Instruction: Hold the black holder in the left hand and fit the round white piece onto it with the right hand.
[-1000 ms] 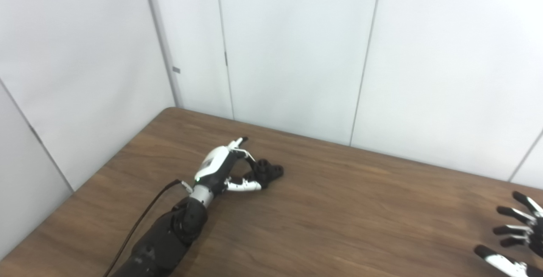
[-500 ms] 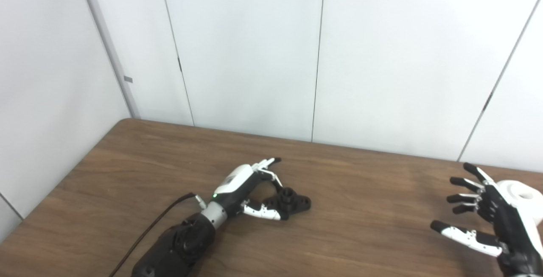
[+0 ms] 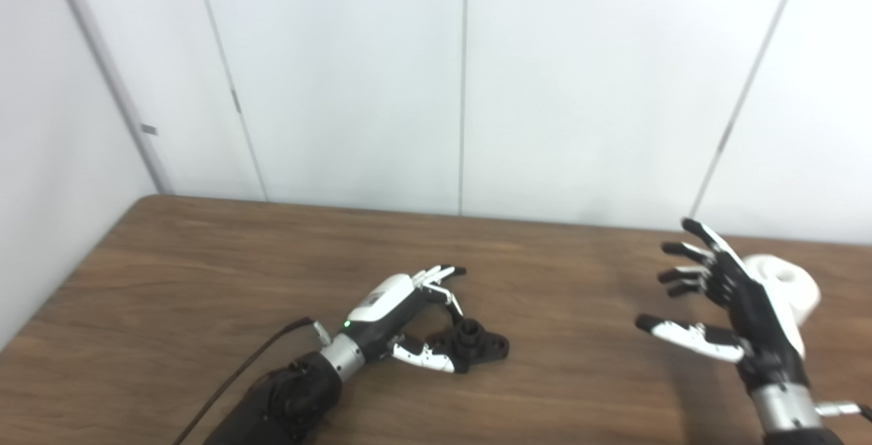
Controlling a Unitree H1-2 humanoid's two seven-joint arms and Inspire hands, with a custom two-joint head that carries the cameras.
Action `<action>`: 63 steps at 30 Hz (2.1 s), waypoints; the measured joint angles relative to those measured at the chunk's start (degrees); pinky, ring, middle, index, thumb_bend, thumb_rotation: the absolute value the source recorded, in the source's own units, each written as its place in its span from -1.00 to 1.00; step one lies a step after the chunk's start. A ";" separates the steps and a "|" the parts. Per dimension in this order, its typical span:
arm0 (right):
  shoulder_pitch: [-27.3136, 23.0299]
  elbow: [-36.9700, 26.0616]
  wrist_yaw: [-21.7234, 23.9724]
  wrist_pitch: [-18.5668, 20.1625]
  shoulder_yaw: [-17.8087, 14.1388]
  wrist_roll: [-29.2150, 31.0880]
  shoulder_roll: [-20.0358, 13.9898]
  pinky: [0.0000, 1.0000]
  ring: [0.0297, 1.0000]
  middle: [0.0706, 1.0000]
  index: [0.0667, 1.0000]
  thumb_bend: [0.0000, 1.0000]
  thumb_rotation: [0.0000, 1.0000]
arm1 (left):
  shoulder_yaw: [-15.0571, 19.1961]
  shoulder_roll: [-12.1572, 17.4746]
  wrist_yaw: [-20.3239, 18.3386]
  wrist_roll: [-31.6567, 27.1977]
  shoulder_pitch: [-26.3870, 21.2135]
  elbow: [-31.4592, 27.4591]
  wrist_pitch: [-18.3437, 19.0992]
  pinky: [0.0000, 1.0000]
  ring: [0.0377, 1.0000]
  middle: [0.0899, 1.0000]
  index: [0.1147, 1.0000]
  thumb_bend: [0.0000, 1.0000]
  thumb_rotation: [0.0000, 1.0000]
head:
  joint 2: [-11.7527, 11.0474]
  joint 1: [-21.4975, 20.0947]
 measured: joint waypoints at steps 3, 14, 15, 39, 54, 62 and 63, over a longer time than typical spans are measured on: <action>-0.12 0.01 -0.01 0.00 0.16 -0.67 0.00 0.09 0.25 0.52 0.76 0.41 -0.49 | -0.31 -0.23 -0.79 -0.42 -0.71 1.32 -0.63 1.00 1.00 0.95 -0.17 0.05 -0.88 | 0.44 -1.14; -1.10 0.03 -0.12 -0.02 0.37 -2.12 0.37 0.04 0.21 0.51 0.76 0.38 -0.52 | -2.19 -0.36 -1.86 -0.97 -3.14 4.75 -1.18 1.00 1.00 0.99 -0.17 0.05 -0.88 | 0.79 -4.47; -1.10 0.03 -0.13 -0.01 0.41 -2.37 0.44 0.04 0.22 0.51 0.76 0.38 -0.51 | -2.31 -0.34 -1.86 -0.97 -3.28 4.87 -1.18 1.00 1.00 0.98 -0.17 0.05 -0.88 | 0.88 -6.05; -16.61 -9.34 14.12 20.82 9.22 -39.24 -13.53 0.30 0.63 0.75 0.51 0.55 -0.30 | -9.25 5.37 1.61 -6.90 -4.11 5.60 -2.72 1.00 1.00 0.95 -0.17 0.05 -0.89 | -11.24 -39.72; -18.70 -10.19 26.29 31.95 6.34 -44.53 -20.90 0.41 0.81 0.90 0.62 0.70 -0.13 | -13.76 6.79 3.89 -10.70 -5.40 6.64 -2.74 1.00 1.00 0.96 -0.17 0.04 -0.89 | -13.18 -43.33; -18.67 -9.33 31.96 33.74 4.56 -44.65 -23.57 0.53 0.89 0.94 0.69 0.84 0.10 | -15.33 7.24 5.09 -11.47 -5.87 7.30 -2.76 1.00 1.00 0.97 -0.18 0.04 -0.89 | -13.53 -44.39; -18.66 -9.12 32.36 33.75 4.15 -44.66 -23.55 0.50 0.88 0.94 0.70 0.86 0.20 | -15.40 7.24 5.09 -11.56 -5.90 7.30 -2.76 1.00 1.00 0.97 -0.18 0.04 -0.89 | -13.53 -44.39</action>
